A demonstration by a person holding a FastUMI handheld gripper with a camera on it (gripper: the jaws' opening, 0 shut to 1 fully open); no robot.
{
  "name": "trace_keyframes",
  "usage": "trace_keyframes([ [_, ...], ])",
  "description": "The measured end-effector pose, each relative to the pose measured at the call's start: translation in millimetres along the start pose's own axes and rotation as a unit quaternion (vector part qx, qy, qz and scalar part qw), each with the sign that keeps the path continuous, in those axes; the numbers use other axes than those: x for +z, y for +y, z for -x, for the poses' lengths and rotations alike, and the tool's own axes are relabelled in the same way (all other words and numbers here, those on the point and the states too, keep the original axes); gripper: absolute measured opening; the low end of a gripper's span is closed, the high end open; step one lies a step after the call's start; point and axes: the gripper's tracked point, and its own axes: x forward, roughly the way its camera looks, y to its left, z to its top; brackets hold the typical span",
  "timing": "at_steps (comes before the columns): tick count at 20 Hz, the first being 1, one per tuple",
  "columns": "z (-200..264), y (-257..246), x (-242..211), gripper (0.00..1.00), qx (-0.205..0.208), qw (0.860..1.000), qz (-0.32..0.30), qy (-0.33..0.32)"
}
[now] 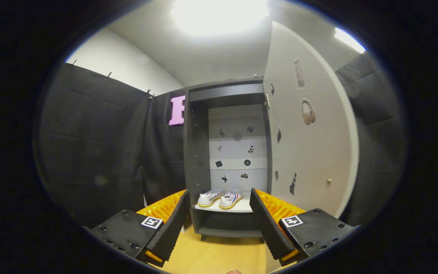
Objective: Open the shoe cabinet door, grab the shoes and put them into the shoe cabinet, then close the shoe cabinet door.
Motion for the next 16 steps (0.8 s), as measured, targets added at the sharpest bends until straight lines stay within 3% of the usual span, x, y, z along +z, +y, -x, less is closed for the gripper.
trace_keyframes([
  [11, 74.6, -87.9, 31.6, 0.97, 0.036, 0.998, -0.050, 0.014],
  [16, 83.3, -145.1, 35.9, 0.97, 0.015, 0.997, -0.078, 0.009],
])
